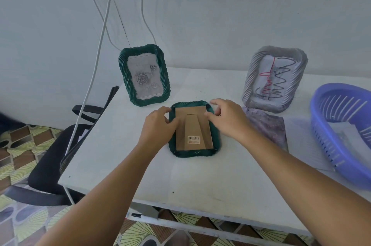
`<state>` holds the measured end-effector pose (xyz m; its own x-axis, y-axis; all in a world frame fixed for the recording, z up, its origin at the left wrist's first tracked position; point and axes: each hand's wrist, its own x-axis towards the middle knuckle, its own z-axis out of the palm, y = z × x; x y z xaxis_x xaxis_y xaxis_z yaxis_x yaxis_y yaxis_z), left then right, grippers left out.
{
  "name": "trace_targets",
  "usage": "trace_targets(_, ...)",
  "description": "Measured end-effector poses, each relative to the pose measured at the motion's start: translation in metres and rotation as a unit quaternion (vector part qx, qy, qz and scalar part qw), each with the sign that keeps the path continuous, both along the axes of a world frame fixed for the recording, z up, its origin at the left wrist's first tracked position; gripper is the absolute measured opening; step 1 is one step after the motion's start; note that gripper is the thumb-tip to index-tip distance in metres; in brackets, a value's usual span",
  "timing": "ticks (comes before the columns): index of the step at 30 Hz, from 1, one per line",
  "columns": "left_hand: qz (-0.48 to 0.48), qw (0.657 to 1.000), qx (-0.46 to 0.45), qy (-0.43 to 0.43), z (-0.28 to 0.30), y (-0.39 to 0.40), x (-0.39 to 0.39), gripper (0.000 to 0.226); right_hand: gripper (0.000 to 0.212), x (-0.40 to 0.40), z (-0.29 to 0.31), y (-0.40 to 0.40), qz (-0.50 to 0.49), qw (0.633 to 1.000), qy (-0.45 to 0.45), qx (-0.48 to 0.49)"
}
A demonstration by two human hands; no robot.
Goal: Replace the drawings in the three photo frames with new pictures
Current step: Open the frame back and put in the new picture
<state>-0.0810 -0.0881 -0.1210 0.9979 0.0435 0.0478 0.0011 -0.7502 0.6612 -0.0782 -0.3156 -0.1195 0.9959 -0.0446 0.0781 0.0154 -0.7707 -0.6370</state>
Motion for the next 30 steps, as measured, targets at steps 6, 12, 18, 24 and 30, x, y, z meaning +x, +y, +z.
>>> trace_targets(6, 0.011, 1.0, -0.007, -0.024, -0.007, -0.006, 0.001, 0.051, 0.056, -0.005, -0.014, 0.002, 0.004, 0.999, 0.003, -0.034)
trace_targets(12, 0.024, 0.999, -0.035, -0.027, -0.012, -0.007, -0.001, 0.05, 0.058, 0.0, -0.018, 0.001, 0.005, 1.0, 0.006, -0.021)
trace_targets(18, 0.032, 0.997, -0.07, -0.016, -0.014, -0.005, 0.002, 0.05, 0.055, 0.004, -0.023, 0.001, 0.007, 1.0, -0.001, -0.001)
trace_targets(24, 0.037, 0.996, -0.082, -0.008, -0.01, -0.008, 0.0, 0.045, 0.048, 0.001, -0.023, 0.0, 0.005, 1.0, -0.011, 0.01)
trace_targets(30, 0.062, 0.991, -0.119, 0.012, -0.012, -0.011, 0.004, 0.047, 0.056, 0.01, -0.028, 0.0, -0.006, 0.999, -0.007, 0.052)
